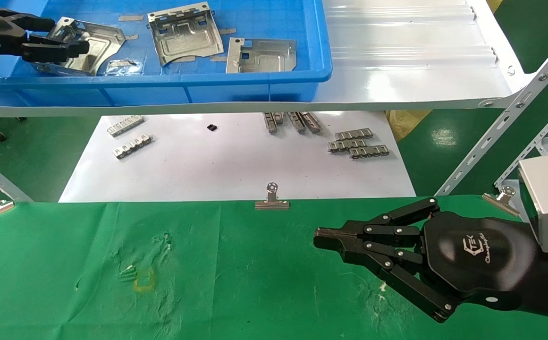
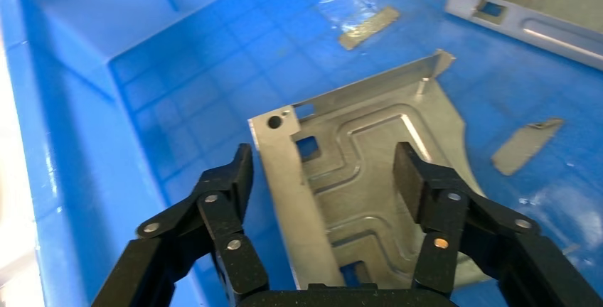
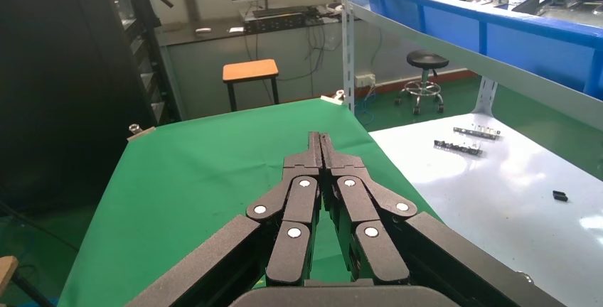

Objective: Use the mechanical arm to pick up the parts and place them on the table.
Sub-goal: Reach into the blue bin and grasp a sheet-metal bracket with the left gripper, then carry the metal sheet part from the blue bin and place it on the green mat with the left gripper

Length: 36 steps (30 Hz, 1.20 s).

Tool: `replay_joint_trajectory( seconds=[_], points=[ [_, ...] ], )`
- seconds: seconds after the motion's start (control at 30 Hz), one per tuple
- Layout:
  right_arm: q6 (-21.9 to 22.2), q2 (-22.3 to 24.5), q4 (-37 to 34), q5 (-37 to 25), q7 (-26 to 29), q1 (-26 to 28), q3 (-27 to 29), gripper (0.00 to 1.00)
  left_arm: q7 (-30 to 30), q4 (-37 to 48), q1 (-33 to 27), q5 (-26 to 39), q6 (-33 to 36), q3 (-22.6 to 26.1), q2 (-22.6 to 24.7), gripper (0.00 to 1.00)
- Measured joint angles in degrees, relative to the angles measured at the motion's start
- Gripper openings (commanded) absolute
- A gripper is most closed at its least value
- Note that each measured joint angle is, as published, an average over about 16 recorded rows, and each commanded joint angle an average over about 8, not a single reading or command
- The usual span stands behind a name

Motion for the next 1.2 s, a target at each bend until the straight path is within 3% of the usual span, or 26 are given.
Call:
replay_joint_trajectory(
  seconds=[0.07, 0.13, 0.33, 0.4, 0.87, 1.2],
  points=[
    [0.00, 0.00, 0.00, 0.00, 0.00, 0.00, 0.00, 0.00, -0.13, 0.17, -0.05, -0.08, -0.46, -0.06, -0.01, 0.00],
    [0.00, 0.00, 0.00, 0.00, 0.00, 0.00, 0.00, 0.08, -0.26, 0.33, -0.09, -0.18, -0.83, -0.13, -0.03, 0.00],
    [0.00, 0.00, 0.00, 0.00, 0.00, 0.00, 0.00, 0.80, -0.43, 0.63, -0.27, -0.25, -1.33, -0.18, -0.17, 0.00],
    [0.00, 0.00, 0.00, 0.00, 0.00, 0.00, 0.00, 0.97, -0.48, 0.74, -0.30, -0.21, -1.34, -0.15, -0.21, 0.00],
    [0.00, 0.00, 0.00, 0.00, 0.00, 0.00, 0.00, 1.00, 0.22, 0.52, 0.10, -2.71, 0.55, -1.87, -0.61, 0.00],
    [0.00, 0.00, 0.00, 0.00, 0.00, 0.00, 0.00, 1.00, 3.68, -2.42, -0.07, -9.10, 9.18, -6.13, -1.60, 0.00]
  ],
)
